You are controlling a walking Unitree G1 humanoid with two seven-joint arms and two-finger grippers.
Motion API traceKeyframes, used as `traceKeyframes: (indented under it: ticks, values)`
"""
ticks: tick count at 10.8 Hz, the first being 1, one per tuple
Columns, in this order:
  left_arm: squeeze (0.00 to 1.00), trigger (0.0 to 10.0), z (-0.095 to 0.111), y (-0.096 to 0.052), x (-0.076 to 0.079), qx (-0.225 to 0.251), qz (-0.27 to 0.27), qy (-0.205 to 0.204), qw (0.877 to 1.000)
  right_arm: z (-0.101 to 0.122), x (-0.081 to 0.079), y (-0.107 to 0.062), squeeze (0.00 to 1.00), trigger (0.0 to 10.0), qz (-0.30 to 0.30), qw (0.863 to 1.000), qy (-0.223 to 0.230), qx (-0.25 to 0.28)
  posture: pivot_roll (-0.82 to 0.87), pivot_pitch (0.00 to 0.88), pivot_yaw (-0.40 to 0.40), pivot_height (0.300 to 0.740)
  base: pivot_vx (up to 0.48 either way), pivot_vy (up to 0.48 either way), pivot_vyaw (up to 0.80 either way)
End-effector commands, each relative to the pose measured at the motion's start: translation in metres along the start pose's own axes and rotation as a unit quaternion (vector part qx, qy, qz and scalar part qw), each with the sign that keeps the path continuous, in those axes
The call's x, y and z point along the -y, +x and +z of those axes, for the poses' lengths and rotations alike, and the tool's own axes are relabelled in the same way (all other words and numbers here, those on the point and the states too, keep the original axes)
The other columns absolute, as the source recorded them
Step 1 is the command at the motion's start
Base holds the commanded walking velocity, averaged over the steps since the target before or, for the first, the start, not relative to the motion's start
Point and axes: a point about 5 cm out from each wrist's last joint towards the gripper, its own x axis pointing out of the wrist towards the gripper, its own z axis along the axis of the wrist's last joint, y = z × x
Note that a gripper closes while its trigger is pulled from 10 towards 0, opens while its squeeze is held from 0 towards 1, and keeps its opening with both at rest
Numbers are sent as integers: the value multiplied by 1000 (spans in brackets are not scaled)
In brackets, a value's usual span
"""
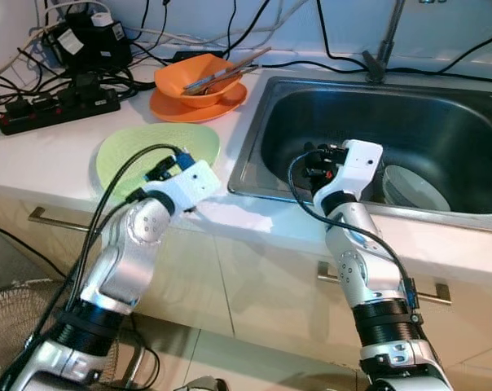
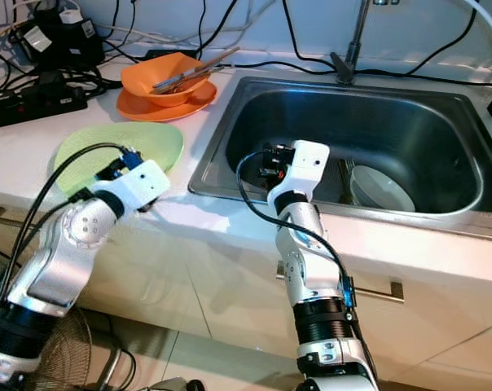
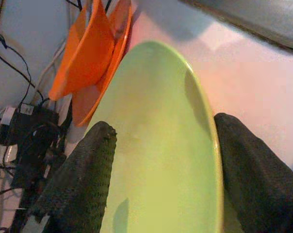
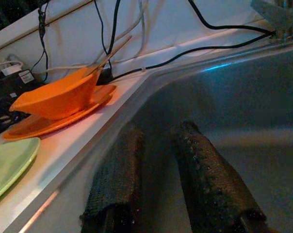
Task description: Kitchen organization
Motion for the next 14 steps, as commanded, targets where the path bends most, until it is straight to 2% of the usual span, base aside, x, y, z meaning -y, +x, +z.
traceKeyframes:
  ticks: [1, 3, 4, 14]
  values:
    - [0, 10000, -11, 2, 2, -34, -12, 11, 999, 6, -4, 4, 0, 10000, 4, 1000, 1, 3, 60, 42, 69, 740, 0, 0, 0]
    - [0, 10000, -15, 4, 0, -52, -8, 40, 998, 6, -3, 4, 0, 10000, 1, 1000, 1, 3, 58, 43, 69, 740, 0, 0, 0]
    - [0, 0, -18, 5, 1, -62, -13, 56, 996, 6, -3, 5, 0, 10000, 0, 1000, 1, 3, 59, 42, 71, 740, 0, 0, 0]
    - [0, 0, -14, 11, 6, -64, -21, 71, 995, 8, 1, 8, 0, 10000, -10, 1000, -1, 8, 58, 37, 70, 740, 0, 0, 0]
